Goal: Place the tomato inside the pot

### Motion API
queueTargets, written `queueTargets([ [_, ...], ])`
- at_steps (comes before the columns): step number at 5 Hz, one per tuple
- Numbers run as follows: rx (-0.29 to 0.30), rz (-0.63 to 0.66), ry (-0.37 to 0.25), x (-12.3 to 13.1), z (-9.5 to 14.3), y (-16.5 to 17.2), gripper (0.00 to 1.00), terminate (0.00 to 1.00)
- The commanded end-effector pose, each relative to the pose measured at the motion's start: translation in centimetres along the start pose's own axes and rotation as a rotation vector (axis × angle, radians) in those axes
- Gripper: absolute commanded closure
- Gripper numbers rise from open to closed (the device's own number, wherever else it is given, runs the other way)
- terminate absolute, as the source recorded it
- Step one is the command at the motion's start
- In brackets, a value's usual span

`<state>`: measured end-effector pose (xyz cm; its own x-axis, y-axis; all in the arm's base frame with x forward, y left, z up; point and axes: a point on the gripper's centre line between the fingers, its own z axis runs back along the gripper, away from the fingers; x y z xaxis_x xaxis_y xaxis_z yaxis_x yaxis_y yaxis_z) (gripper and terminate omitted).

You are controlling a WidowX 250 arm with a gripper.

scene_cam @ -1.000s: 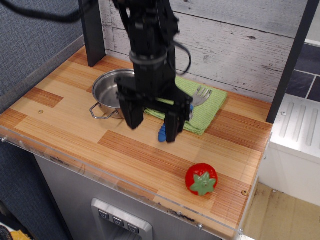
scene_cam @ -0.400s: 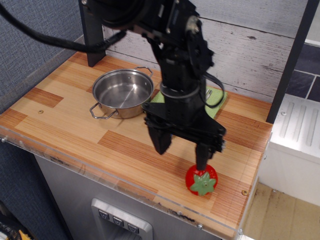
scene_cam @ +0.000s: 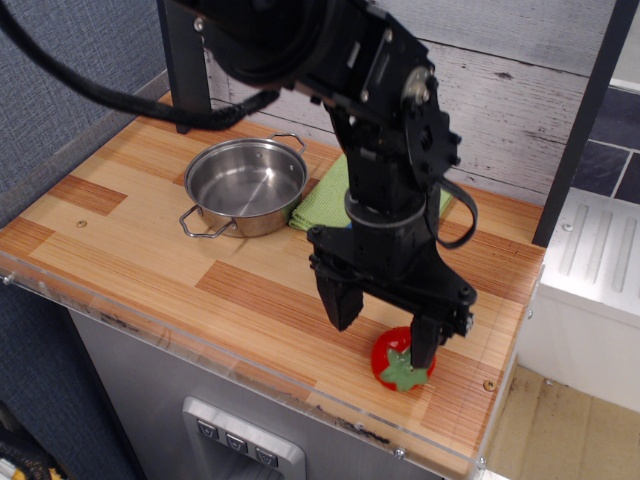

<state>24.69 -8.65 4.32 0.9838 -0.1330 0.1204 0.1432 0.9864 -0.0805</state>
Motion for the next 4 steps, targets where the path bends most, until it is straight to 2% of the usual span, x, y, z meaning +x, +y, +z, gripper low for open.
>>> queueTargets([
  [1, 0.023, -0.016, 0.032, -0.6, -1.8, -0.1, 0.00, 0.00],
  [3, 0.008, -0.003, 0.054, -0.7, -2.9, -0.1, 0.00, 0.00],
  [4, -0.002, 0.013, 0.019, -0.4, -2.0, 0.7, 1.00, 0.00],
])
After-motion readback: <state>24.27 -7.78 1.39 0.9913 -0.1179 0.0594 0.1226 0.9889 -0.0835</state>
